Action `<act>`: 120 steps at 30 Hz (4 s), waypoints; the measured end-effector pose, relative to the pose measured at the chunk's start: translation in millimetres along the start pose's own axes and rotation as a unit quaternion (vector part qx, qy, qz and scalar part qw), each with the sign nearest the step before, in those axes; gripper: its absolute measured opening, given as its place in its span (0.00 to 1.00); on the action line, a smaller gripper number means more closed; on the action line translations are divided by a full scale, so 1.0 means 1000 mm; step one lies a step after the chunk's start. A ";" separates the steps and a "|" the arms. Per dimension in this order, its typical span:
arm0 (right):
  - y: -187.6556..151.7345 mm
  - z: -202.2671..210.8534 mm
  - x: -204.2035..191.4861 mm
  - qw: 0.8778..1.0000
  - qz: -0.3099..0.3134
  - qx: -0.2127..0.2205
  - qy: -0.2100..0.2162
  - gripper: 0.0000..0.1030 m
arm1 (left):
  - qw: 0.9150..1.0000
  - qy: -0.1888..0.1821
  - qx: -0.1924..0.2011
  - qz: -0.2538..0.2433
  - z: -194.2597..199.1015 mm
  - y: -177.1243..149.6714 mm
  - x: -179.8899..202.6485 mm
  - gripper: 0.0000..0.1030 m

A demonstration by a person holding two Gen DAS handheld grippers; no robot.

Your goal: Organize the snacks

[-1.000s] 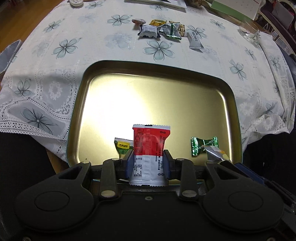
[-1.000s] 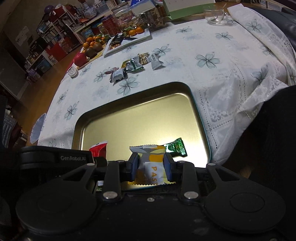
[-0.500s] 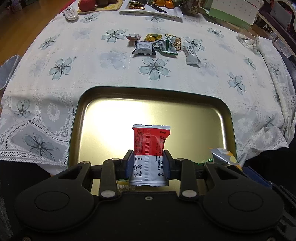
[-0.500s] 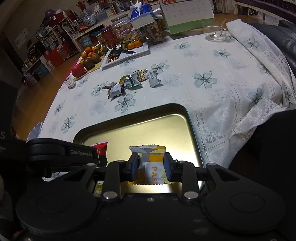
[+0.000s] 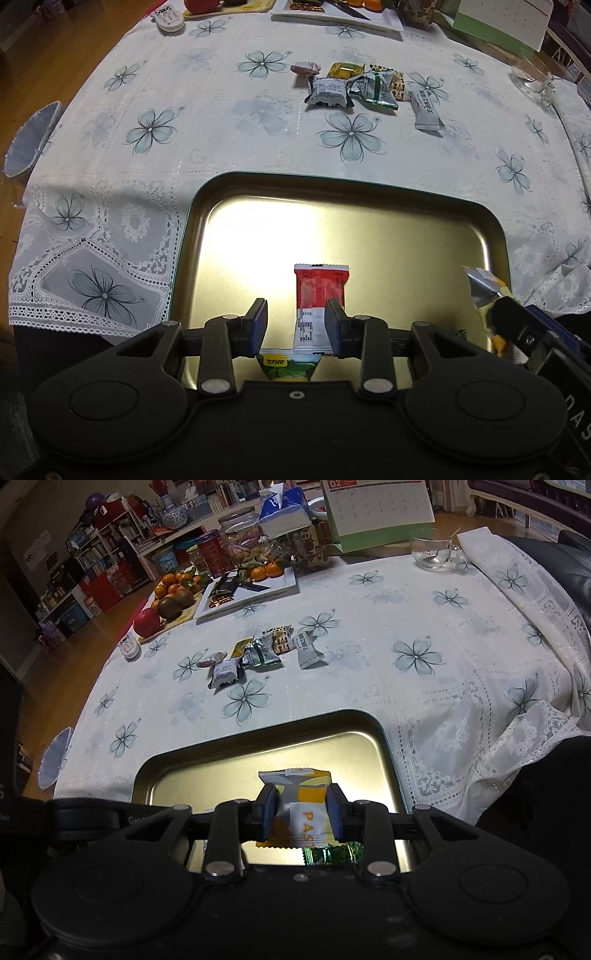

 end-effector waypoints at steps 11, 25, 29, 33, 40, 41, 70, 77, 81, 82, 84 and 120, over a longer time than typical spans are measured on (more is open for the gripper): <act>-0.011 -0.009 0.003 1.000 0.003 -0.020 -0.009 0.31 | 1.000 0.014 -0.008 0.004 -0.005 -0.038 -0.015 0.42; -0.013 -0.004 0.001 1.000 0.008 -0.021 -0.001 0.44 | 1.000 0.017 -0.010 -0.005 -0.004 -0.059 -0.015 0.45; -0.027 0.000 0.004 0.999 0.010 -0.039 0.000 0.44 | 1.000 0.018 -0.011 -0.008 -0.003 -0.063 -0.016 0.45; -0.040 0.005 0.005 0.999 0.013 -0.052 0.004 0.44 | 1.000 0.022 -0.013 -0.010 -0.003 -0.066 -0.017 0.45; -0.053 0.009 0.001 0.998 0.024 -0.065 0.009 0.44 | 0.999 0.025 -0.019 -0.012 -0.004 -0.073 -0.018 0.45; -0.054 0.008 0.000 0.997 0.024 -0.067 0.010 0.44 | 0.999 0.025 -0.019 -0.012 -0.004 -0.074 -0.019 0.45; -0.061 -0.009 -0.005 0.995 0.029 -0.099 0.007 0.44 | 0.999 0.034 -0.018 -0.013 -0.003 -0.069 -0.029 0.45; -0.057 -0.015 -0.006 0.994 0.035 -0.108 0.001 0.44 | 0.999 0.026 -0.025 -0.007 -0.006 -0.060 -0.032 0.45; -0.053 -0.018 -0.008 0.993 0.041 -0.114 0.004 0.44 | 0.999 0.025 -0.035 0.003 -0.009 -0.055 -0.034 0.45; -0.051 -0.020 -0.009 0.992 0.043 -0.115 0.006 0.44 | 0.999 0.026 -0.039 0.003 -0.010 -0.054 -0.035 0.45; -0.048 -0.022 -0.009 0.992 0.043 -0.118 0.011 0.44 | 0.999 0.025 -0.047 0.001 -0.012 -0.053 -0.035 0.45; 0.159 -0.149 0.003 0.994 0.081 -0.076 0.000 0.44 | 0.997 0.007 -0.049 -0.052 -0.052 0.193 -0.021 0.45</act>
Point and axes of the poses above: each gripper's, at about its wrist camera, not at the fingertips, and z roughly against the way its jaws point, x to its right, y to its top, the point moved 6 cm from there along -z, roughly the way its jaws point, and after that the axes turned 4 degrees about y, right-handed, at the moved point
